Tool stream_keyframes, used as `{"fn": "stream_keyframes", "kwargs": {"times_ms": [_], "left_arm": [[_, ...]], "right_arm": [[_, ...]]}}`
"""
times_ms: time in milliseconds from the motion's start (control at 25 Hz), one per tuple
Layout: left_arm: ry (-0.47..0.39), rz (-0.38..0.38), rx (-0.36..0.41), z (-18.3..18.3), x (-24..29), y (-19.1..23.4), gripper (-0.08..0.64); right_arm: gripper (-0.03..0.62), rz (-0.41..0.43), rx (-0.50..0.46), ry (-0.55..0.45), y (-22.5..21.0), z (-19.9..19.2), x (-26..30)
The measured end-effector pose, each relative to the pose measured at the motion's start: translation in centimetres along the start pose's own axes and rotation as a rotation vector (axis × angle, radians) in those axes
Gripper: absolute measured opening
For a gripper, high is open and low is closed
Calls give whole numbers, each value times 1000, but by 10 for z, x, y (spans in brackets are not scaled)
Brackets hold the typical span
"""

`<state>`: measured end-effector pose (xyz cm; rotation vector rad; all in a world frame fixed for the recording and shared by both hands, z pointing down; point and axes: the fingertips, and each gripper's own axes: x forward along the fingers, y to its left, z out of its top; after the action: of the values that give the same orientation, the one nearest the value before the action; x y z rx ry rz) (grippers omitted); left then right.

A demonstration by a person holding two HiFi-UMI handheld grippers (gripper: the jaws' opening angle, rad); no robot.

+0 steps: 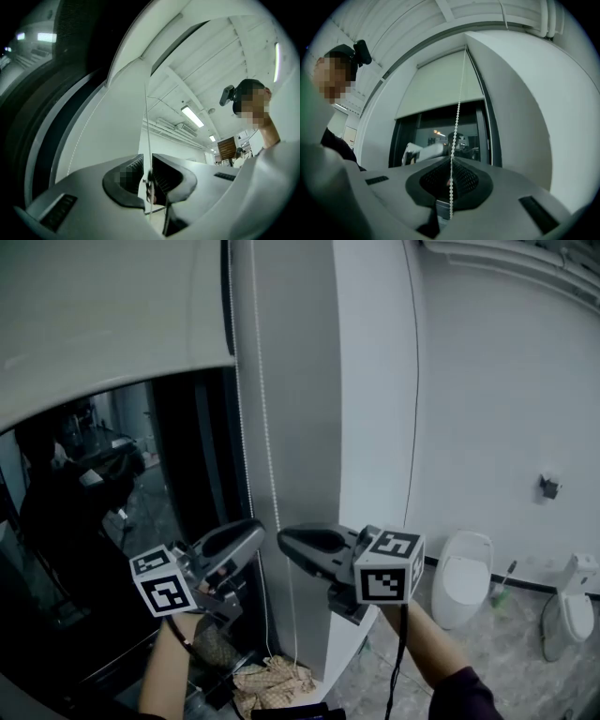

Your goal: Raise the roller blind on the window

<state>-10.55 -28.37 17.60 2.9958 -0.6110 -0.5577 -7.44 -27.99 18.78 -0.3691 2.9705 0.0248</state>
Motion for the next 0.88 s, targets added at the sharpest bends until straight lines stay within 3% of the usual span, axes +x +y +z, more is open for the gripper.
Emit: {"fn": "stream_keyframes", "kwargs": {"times_ms": [200,400,560,680,880], "left_arm": [[-23,-49,28,35,24,-9,18],[-22,-90,66,55,40,-22,18],[-20,-108,46,50,41,-31,15],[-27,-107,18,47,36,-32,12],[32,-78,44,13,27,-29,11]], "right_arm": [[17,24,12,42,18,-53,-5],[17,38,25,49,31,-70,-13],[17,28,-9,58,28,-74,-20],[18,24,-30,18,20,-56,-28],[23,49,25,-164,9,23,-34]]}}
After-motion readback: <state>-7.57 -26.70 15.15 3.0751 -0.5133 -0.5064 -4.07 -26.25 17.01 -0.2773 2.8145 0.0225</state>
